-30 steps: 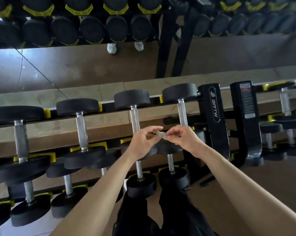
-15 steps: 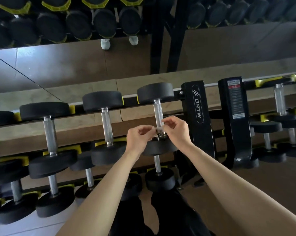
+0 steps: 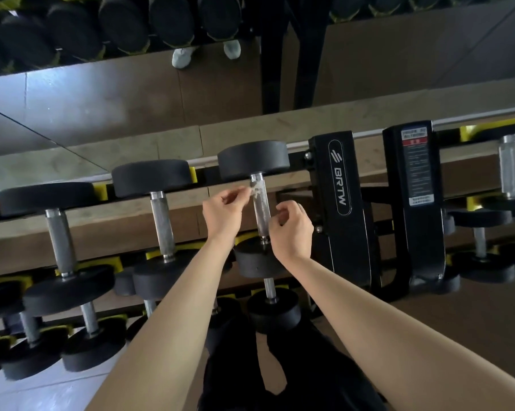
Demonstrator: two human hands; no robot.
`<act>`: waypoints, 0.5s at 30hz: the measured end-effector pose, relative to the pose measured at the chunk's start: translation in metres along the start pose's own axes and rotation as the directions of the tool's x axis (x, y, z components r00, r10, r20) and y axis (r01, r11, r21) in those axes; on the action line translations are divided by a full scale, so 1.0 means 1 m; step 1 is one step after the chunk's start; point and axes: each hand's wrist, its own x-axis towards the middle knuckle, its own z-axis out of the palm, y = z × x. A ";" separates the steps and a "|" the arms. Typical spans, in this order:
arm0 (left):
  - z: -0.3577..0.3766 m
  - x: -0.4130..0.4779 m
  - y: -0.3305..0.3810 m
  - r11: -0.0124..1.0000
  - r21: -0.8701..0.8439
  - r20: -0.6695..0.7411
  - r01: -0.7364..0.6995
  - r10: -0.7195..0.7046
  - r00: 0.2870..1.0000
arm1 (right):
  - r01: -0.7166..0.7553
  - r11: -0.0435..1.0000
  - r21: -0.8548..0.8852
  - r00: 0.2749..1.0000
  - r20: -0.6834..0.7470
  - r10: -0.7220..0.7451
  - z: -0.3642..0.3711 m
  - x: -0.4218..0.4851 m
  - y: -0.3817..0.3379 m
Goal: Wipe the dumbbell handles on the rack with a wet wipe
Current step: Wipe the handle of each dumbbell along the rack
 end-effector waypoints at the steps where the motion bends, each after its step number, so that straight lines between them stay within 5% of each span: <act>1: 0.003 0.001 -0.002 0.999 0.027 0.014 -0.023 0.022 1.000 | 0.003 1.000 0.001 1.000 -0.003 -0.003 0.000 0.001 0.001; 11: -0.009 -0.022 -0.026 0.910 0.415 0.188 -0.022 -0.062 0.980 | 0.042 0.998 0.044 0.997 0.065 -0.045 -0.002 0.003 0.005; 15: -0.003 -0.029 -0.020 0.954 0.296 0.128 0.040 -0.081 0.989 | 0.103 0.991 0.090 0.985 0.130 -0.114 -0.002 0.002 0.004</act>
